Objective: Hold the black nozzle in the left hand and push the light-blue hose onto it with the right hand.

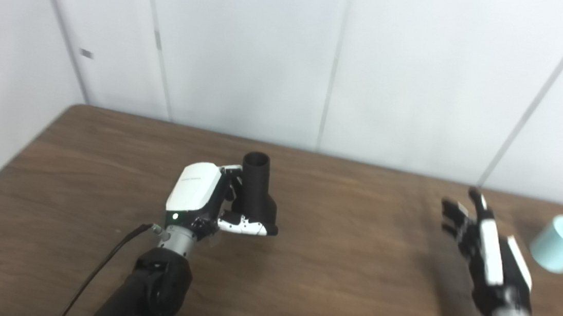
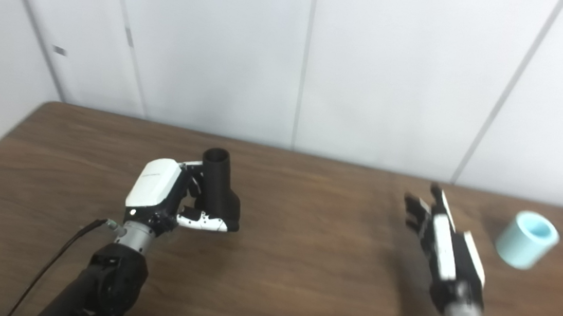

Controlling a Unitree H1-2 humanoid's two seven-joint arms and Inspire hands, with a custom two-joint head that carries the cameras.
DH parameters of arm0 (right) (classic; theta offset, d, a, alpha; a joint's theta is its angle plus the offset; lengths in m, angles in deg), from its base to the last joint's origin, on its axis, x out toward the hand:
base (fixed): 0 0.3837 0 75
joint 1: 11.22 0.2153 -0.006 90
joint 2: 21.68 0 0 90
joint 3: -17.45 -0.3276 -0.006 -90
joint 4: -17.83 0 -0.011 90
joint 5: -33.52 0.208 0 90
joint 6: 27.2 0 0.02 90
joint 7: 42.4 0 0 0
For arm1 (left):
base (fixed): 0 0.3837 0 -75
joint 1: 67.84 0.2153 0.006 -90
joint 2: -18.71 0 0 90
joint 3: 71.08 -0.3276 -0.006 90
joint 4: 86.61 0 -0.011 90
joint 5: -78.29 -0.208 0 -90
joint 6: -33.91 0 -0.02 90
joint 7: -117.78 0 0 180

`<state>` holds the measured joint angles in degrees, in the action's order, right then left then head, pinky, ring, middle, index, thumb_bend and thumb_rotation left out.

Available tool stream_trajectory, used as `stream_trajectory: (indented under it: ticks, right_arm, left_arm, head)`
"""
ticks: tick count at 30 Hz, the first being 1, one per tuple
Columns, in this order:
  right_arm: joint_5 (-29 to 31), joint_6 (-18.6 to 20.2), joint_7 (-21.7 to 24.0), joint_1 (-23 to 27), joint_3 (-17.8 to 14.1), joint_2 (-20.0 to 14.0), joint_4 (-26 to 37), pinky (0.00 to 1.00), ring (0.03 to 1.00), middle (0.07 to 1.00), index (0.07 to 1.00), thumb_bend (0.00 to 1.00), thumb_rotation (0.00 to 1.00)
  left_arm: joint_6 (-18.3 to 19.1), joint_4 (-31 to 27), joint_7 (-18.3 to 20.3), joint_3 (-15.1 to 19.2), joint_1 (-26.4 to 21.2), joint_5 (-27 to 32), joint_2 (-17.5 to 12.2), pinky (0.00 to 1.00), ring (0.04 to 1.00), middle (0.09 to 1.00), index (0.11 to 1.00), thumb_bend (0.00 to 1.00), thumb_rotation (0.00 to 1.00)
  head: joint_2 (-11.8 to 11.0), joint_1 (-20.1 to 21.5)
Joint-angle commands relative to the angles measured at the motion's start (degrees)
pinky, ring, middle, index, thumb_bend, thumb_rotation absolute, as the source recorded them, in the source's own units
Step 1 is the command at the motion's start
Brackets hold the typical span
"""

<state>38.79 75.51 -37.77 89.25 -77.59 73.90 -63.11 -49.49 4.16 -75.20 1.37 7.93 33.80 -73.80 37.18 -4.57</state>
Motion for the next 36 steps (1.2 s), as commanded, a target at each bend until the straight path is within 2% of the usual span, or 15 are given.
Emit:
stream_trajectory:
  ticks: [1, 4, 9, 12, 15, 17, 20, 22, 24, 25, 26, 29, 32, 34, 36]
  right_arm:
    - [1.30, -0.77, 0.22, 1.18, -1.85, -1.87, 2.29, 0.91, 0.912, 0.858, 0.999, 0.45, 1.00]
    - [2.73, -0.56, 1.09, 1.38, -3.37, -3.63, 3.33, 0.91, 0.924, 0.870, 1.000, 0.45, 1.00]
    - [2.93, 1.68, 0.20, 2.00, -4.46, -4.49, 7.34, 0.87, 0.885, 0.829, 0.963, 0.47, 1.00]
    - [2.08, 3.76, -1.50, 2.68, -5.29, -4.20, 9.69, 0.85, 0.860, 0.805, 0.924, 0.46, 1.00]
    - [2.12, 4.99, -1.91, 3.34, -6.10, -4.88, 11.33, 0.85, 0.874, 0.804, 0.938, 0.49, 1.00]
    - [2.86, 5.10, -1.94, 4.19, -7.02, -5.38, 11.88, 0.87, 0.877, 0.798, 0.938, 0.47, 1.00]
    - [1.22, 7.18, -2.91, 5.25, -7.75, -6.21, 13.44, 0.83, 0.860, 0.790, 0.922, 0.45, 0.85]
    - [-0.06, 7.83, -3.15, 5.70, -8.11, -7.47, 14.36, 0.85, 0.849, 0.791, 0.895, 0.46, 0.70]
    - [-0.58, 7.84, -3.08, 6.22, -8.60, -8.79, 14.72, 0.83, 0.848, 0.810, 0.885, 0.43, 0.57]
    - [-1.10, 8.07, -3.13, 6.58, -8.79, -9.53, 14.84, 0.79, 0.834, 0.809, 0.867, 0.41, 0.47]
    - [-1.69, 8.34, -3.21, 7.00, -8.94, -10.21, 14.82, 0.78, 0.830, 0.809, 0.856, 0.42, 0.41]
    - [-5.68, 10.52, -3.59, 8.22, -8.20, -12.67, 14.77, 0.74, 0.794, 0.817, 0.845, 0.49, 0.34]
    - [-11.48, 5.87, -3.34, 8.71, -6.15, -16.49, 10.48, 0.72, 0.760, 0.829, 0.834, 0.50, 0.15]
    - [-18.29, 3.91, -3.89, 8.86, -3.24, -19.38, 7.10, 0.64, 0.687, 0.824, 0.827, 0.54, 0.13]
    - [-23.89, 3.60, -4.46, 9.18, -0.77, -21.51, 4.45, 0.61, 0.685, 0.795, 0.825, 0.61, 0.14]
  left_arm:
    - [-3.88, -1.61, -2.96, -0.08, -0.77, -1.50, 0.33, 0.37, 0.437, 0.458, 0.491, 0.51, 0.00]
    - [-7.25, -0.52, -4.97, -0.76, 0.11, -2.91, 1.40, 0.38, 0.439, 0.469, 0.493, 0.51, 0.00]
    - [-13.02, 2.88, -7.81, -1.41, 0.16, -3.76, 2.27, 0.37, 0.432, 0.456, 0.494, 0.50, 0.00]
    - [-13.41, 3.35, -6.35, -1.60, 0.39, -4.05, 2.88, 0.38, 0.431, 0.443, 0.497, 0.50, 0.00]
    - [-13.50, 3.15, -5.10, -1.97, 0.79, -4.44, 3.30, 0.40, 0.436, 0.448, 0.497, 0.50, 0.00]
    - [-14.49, 3.59, -5.25, -2.45, 0.79, -4.69, 3.31, 0.40, 0.434, 0.450, 0.496, 0.50, 0.00]
    - [-15.80, 4.46, -5.62, -2.85, 0.63, -4.68, 3.36, 0.39, 0.424, 0.453, 0.492, 0.50, 0.00]
    - [-16.08, 4.63, -5.08, -2.89, 0.69, -4.48, 3.52, 0.40, 0.428, 0.451, 0.493, 0.50, 0.00]
    - [-16.01, 4.67, -4.60, -2.94, 0.82, -4.52, 3.53, 0.40, 0.425, 0.446, 0.496, 0.50, 0.00]
    - [-16.06, 4.76, -4.49, -2.94, 0.90, -4.51, 3.47, 0.40, 0.420, 0.442, 0.496, 0.50, 0.00]
    - [-16.14, 4.86, -4.34, -2.91, 0.98, -4.40, 3.36, 0.40, 0.419, 0.442, 0.495, 0.50, 0.00]
    - [-16.32, 5.11, -4.07, -2.72, 1.12, -4.14, 3.02, 0.39, 0.414, 0.438, 0.497, 0.50, 0.00]
    - [-16.97, 5.44, -4.04, -2.37, 1.26, -3.55, 2.55, 0.39, 0.423, 0.437, 0.496, 0.50, 0.00]
    - [-17.41, 5.58, -4.00, -1.99, 1.38, -3.24, 2.35, 0.39, 0.429, 0.437, 0.496, 0.50, 0.00]
    - [-18.10, 5.84, -4.08, -1.62, 1.43, -3.10, 2.20, 0.39, 0.434, 0.441, 0.495, 0.50, 0.00]
  head:
    - [0.19, 0.65]
    - [0.39, 2.01]
    - [0.49, 3.88]
    - [0.65, 4.80]
    - [0.84, 6.26]
    - [0.94, 7.43]
    - [0.97, 9.30]
    - [0.92, 10.51]
    - [0.83, 11.96]
    - [0.70, 13.24]
    - [0.53, 14.57]
    - [0.21, 17.12]
    - [-0.11, 20.06]
    - [-0.35, 21.85]
    - [-0.41, 22.45]
